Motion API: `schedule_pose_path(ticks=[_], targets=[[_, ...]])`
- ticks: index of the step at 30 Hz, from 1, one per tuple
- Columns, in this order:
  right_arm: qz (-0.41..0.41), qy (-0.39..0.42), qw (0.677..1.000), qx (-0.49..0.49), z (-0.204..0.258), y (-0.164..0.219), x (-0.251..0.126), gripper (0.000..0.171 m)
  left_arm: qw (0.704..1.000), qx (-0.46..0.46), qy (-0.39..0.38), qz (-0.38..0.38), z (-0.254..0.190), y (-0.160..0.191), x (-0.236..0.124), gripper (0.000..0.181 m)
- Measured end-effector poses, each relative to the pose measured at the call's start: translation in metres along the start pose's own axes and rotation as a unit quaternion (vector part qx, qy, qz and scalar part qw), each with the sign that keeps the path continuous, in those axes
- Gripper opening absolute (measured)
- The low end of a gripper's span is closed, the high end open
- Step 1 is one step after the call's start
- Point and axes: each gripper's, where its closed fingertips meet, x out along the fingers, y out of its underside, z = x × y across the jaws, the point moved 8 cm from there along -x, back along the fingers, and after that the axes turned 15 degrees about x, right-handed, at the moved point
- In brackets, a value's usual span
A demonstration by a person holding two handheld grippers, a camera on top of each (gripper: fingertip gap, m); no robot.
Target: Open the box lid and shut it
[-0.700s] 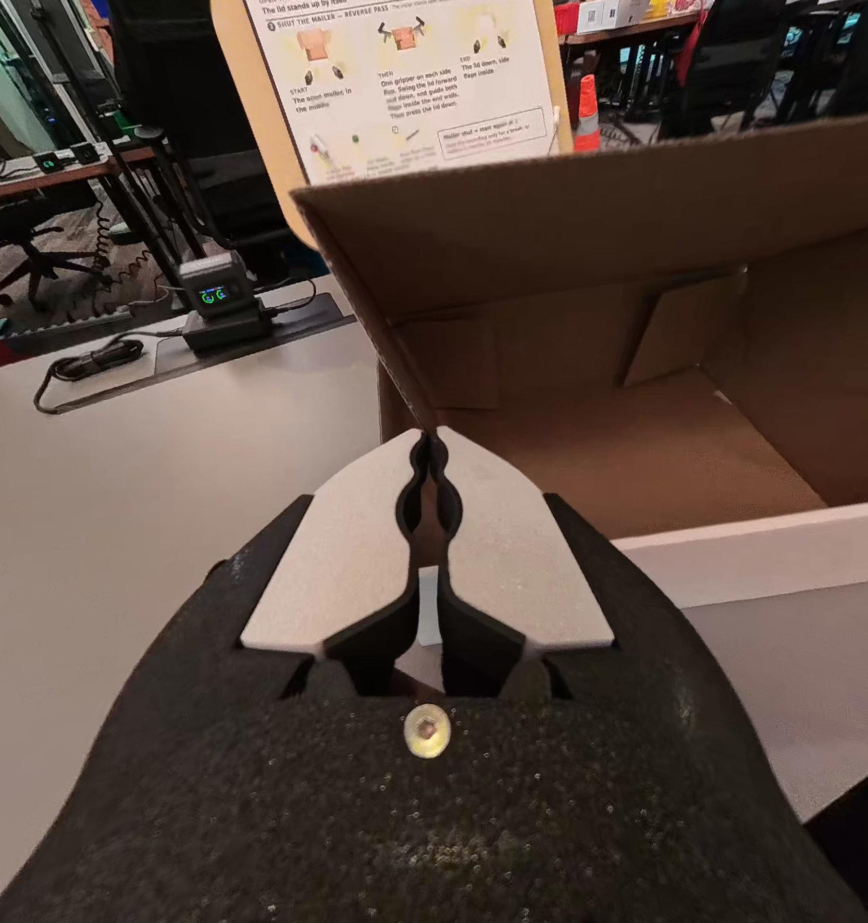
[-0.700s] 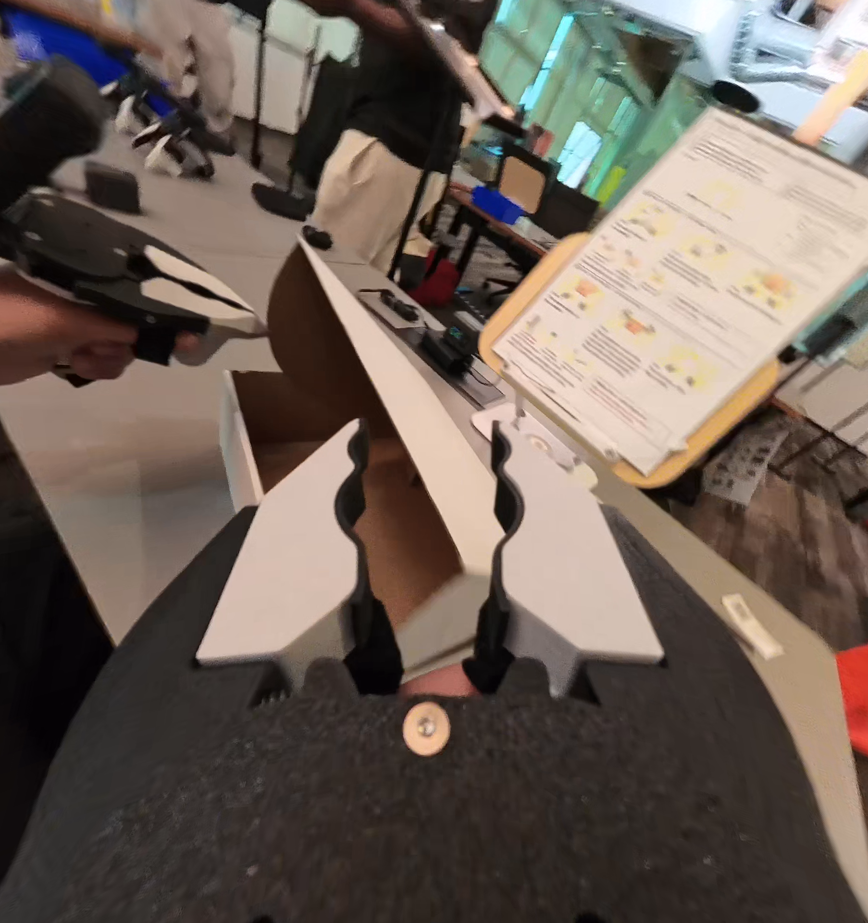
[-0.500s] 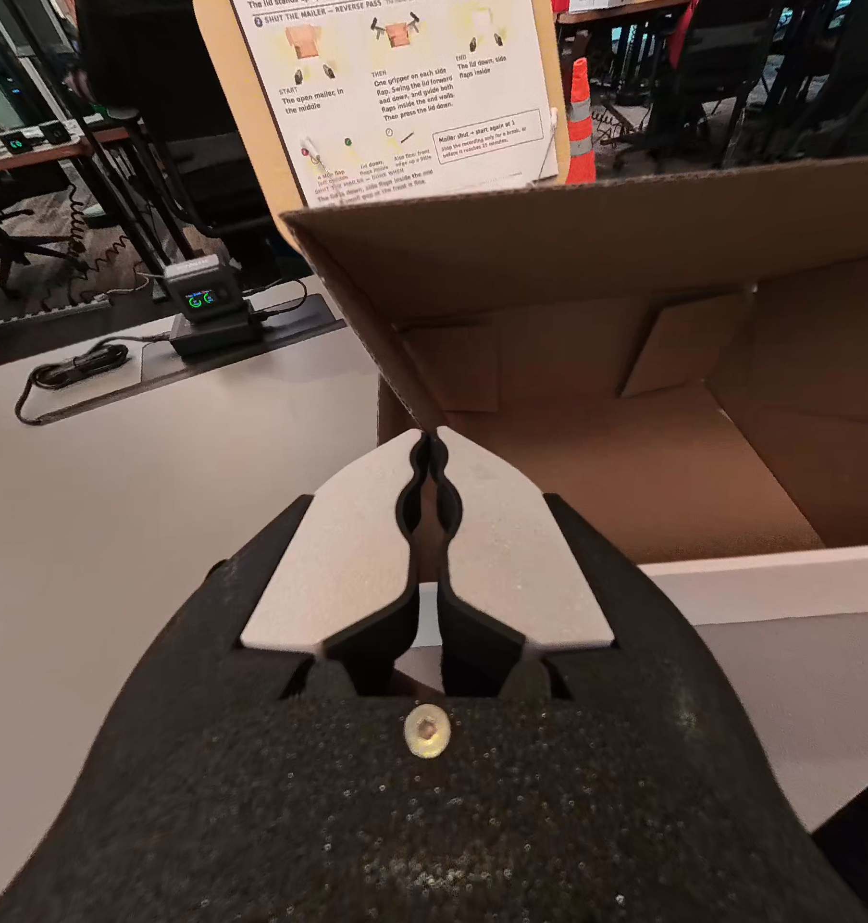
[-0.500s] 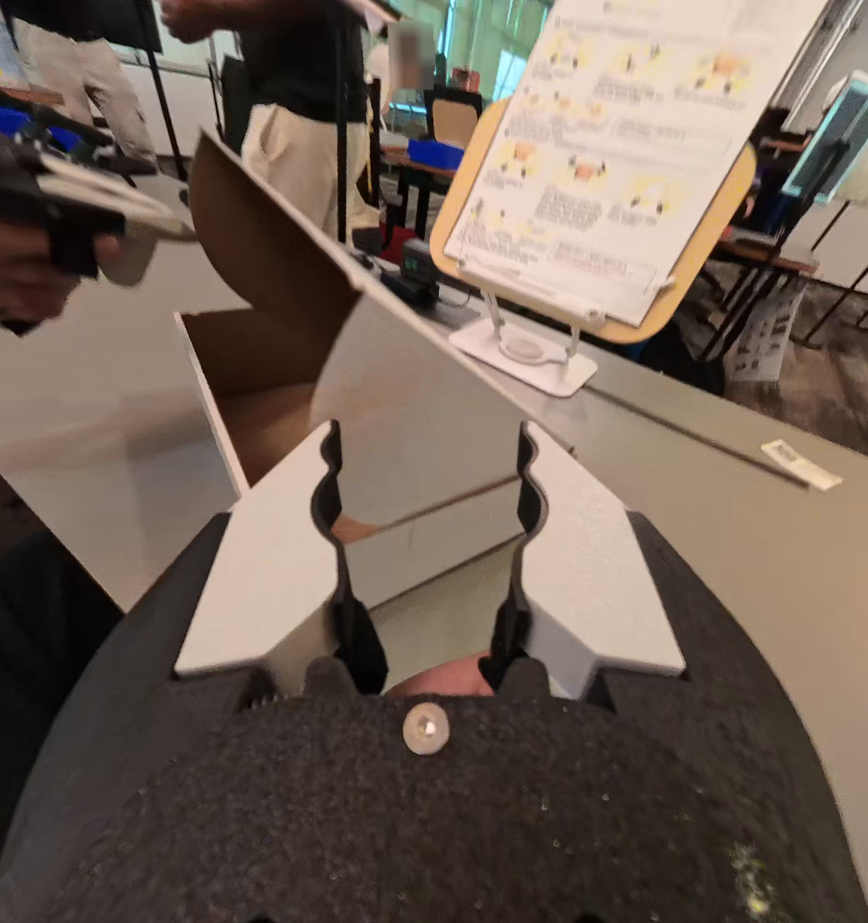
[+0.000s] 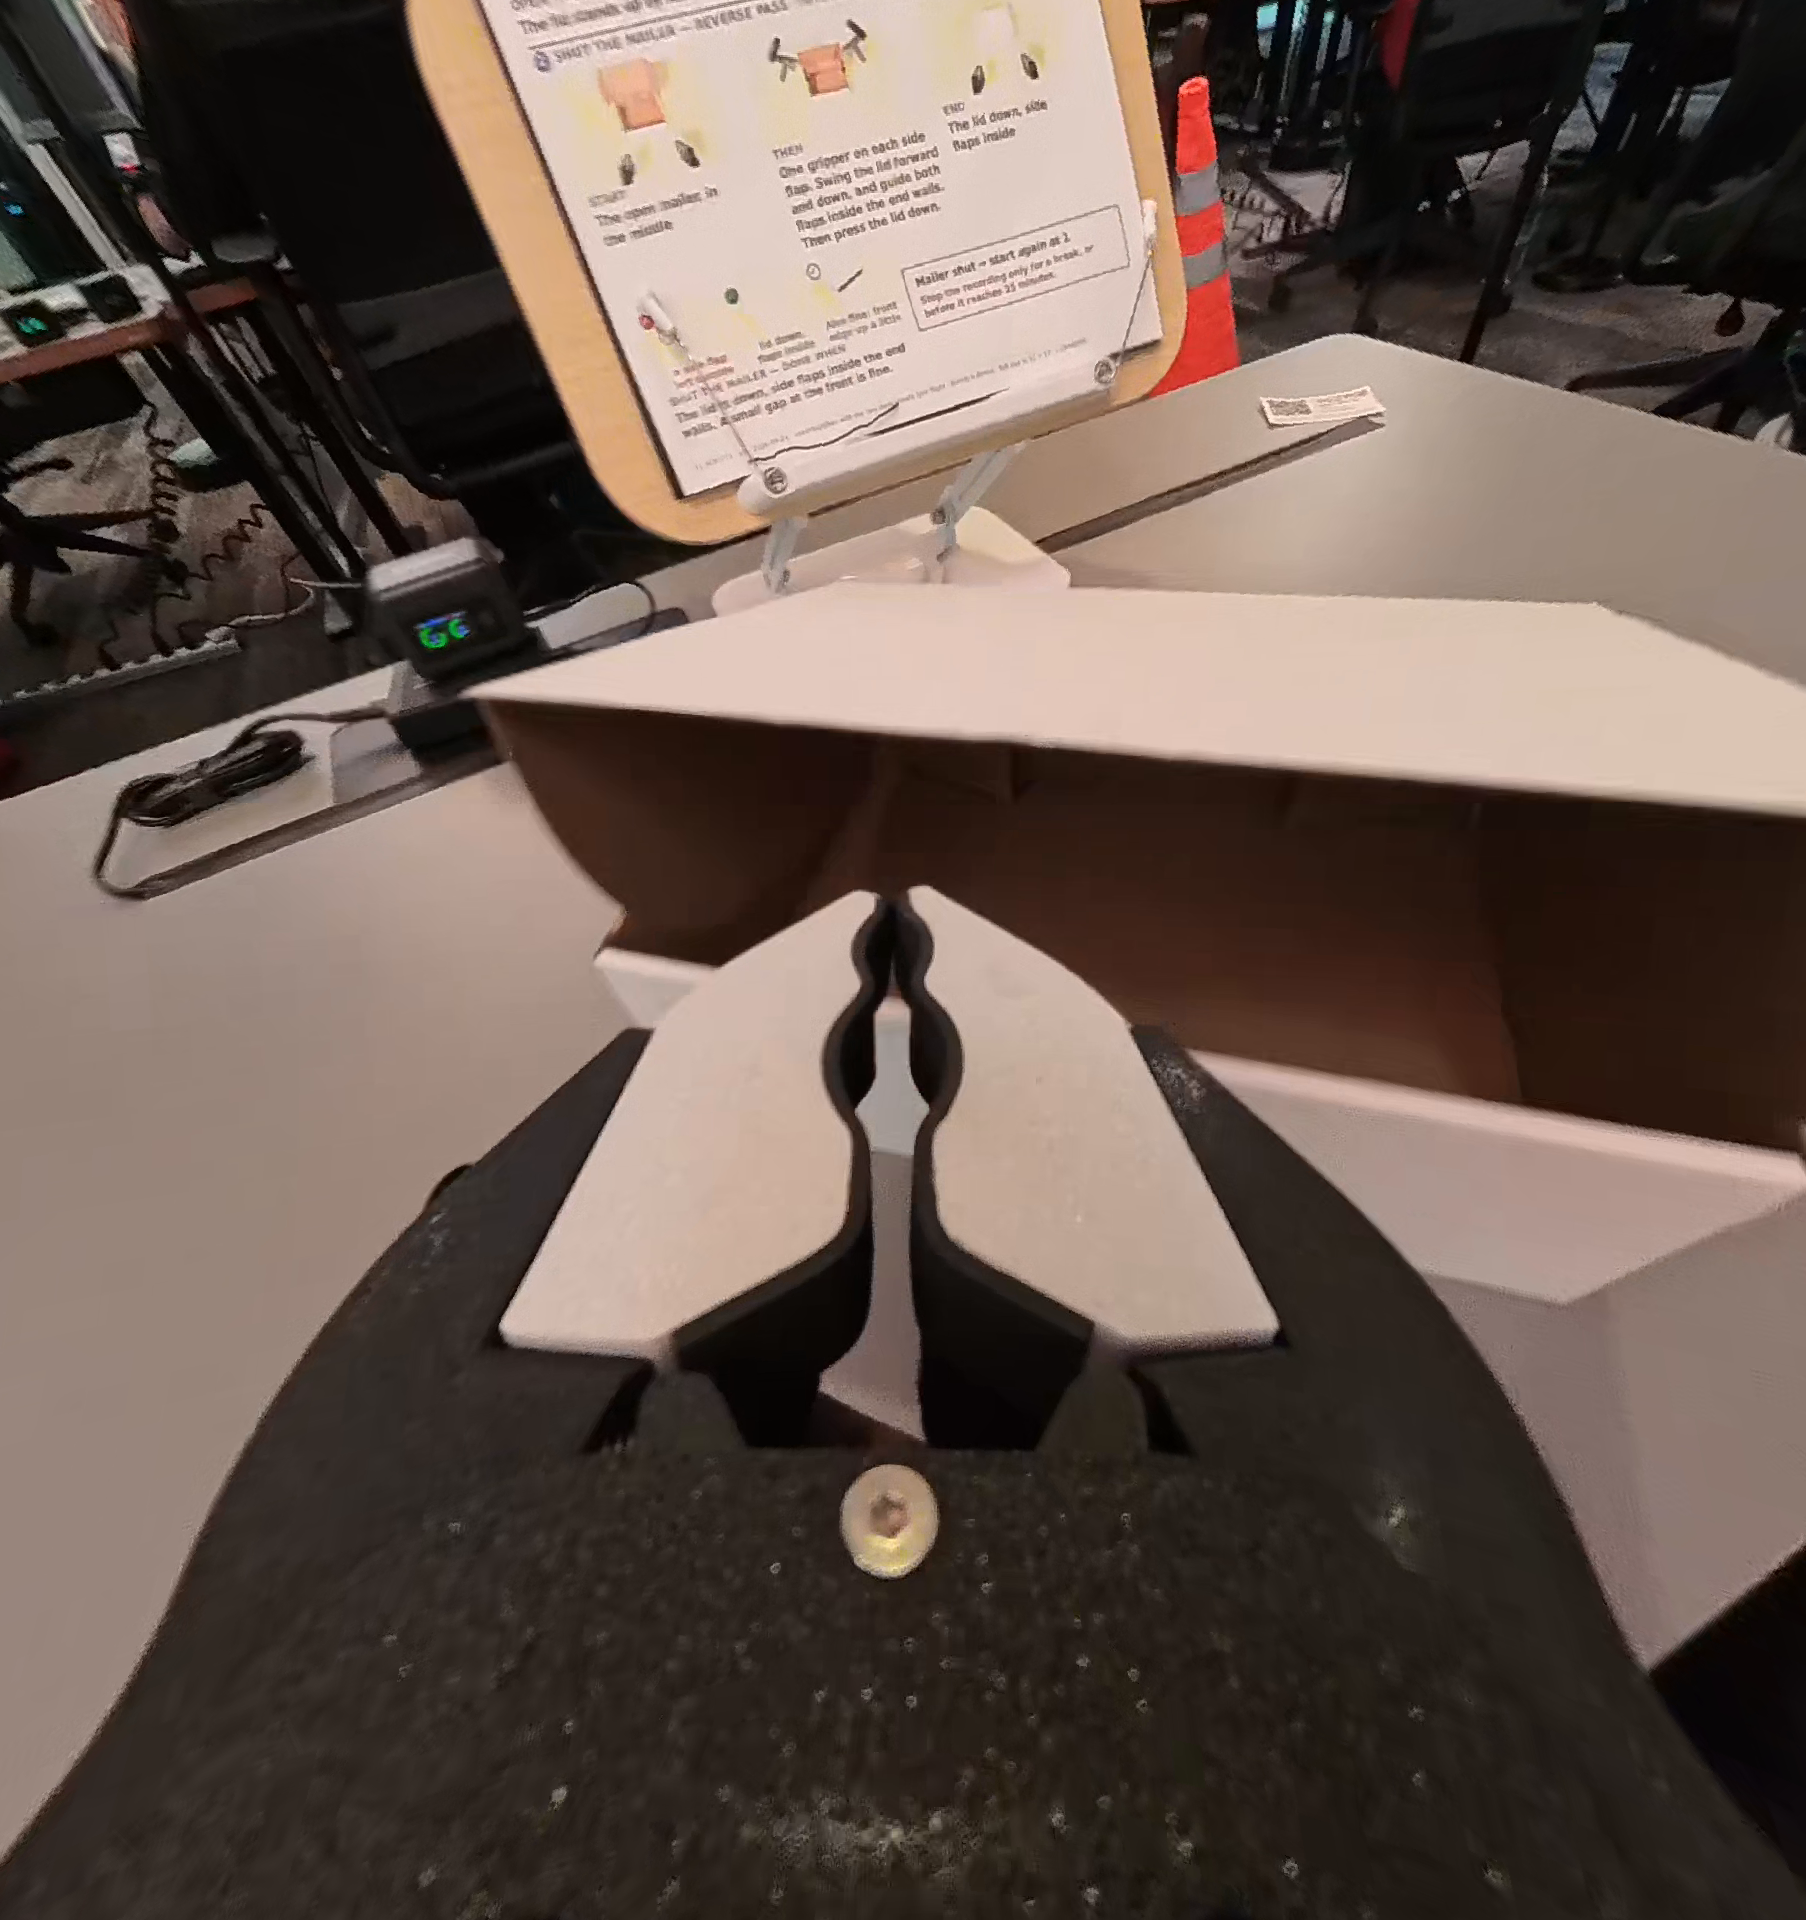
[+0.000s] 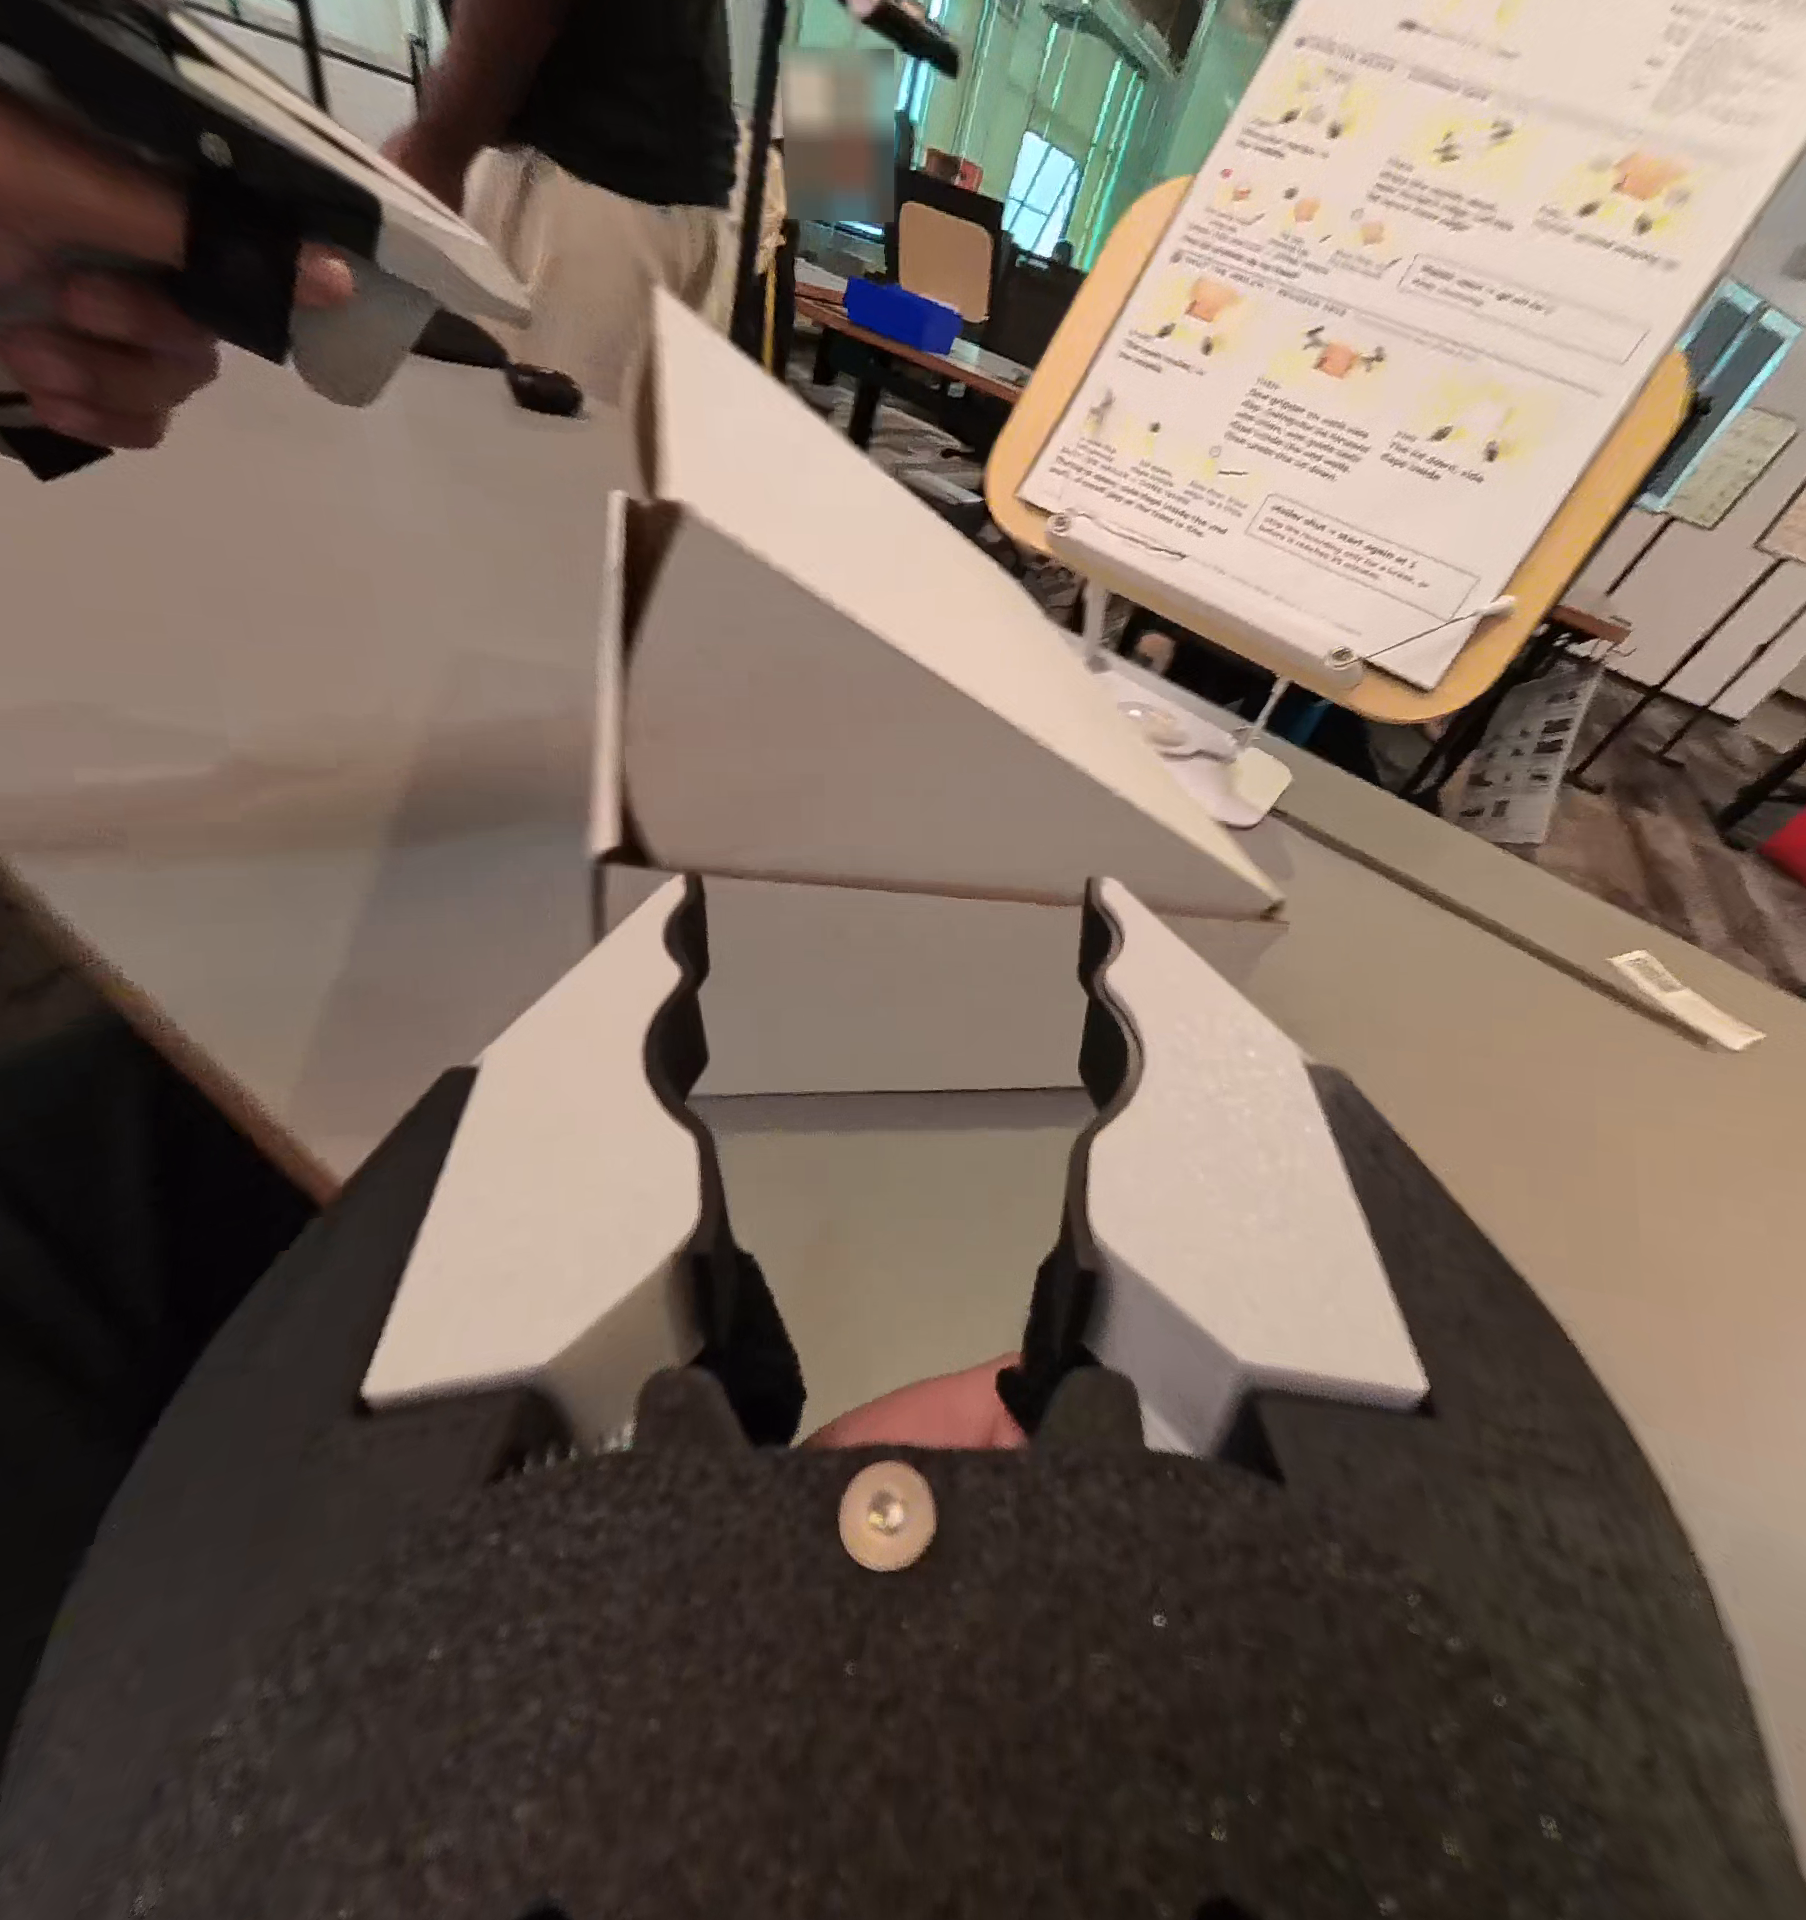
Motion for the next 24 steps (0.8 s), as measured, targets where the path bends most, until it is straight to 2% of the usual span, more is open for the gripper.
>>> schedule_pose_path(ticks=[1,3,5,7,10,13,15,16,20,24], targets=[[0.007,-0.005,1.0,-0.002,0.012,0.005,-0.003,0.072,1.0,0.0,-0.008,-0.005,0.003,0.008,-0.009,0.0],[0.025,0.004,1.0,-0.005,0.037,0.015,-0.001,0.072,1.0,-0.015,-0.021,-0.006,0.016,0.026,-0.019,0.006],[0.025,0.033,0.999,0.015,0.055,0.019,0.01,0.073,0.999,-0.054,-0.007,0.001,0.038,0.038,-0.009,0.025],[0.012,0.067,0.997,0.037,0.065,0.014,0.026,0.073,0.996,-0.087,0.0,-0.016,0.063,0.041,0.017,0.039],[-0.003,0.122,0.991,0.063,0.064,0.005,0.049,0.069,0.996,-0.086,0.035,-0.013,0.082,0.043,0.068,0.052],[-0.008,0.156,0.987,0.045,0.055,-0.003,0.065,0.06,0.995,-0.08,0.051,-0.022,0.088,0.038,0.103,0.046],[0.003,0.158,0.987,0.043,0.049,-0.006,0.074,0.048,0.996,-0.071,0.057,-0.005,0.086,0.038,0.111,0.023],[0.005,0.164,0.986,0.032,0.045,-0.009,0.075,0.042,0.996,-0.061,0.06,0.004,0.083,0.038,0.109,0.007],[0.015,0.197,0.98,0.016,0.016,-0.029,0.067,0.018,0.998,-0.022,0.029,0.06,0.078,0.03,0.067,0.002],[0.019,0.214,0.977,-0.011,-0.015,-0.075,0.065,0.007,0.995,0.035,0.034,0.085,0.078,-0.015,0.013,0.003]])
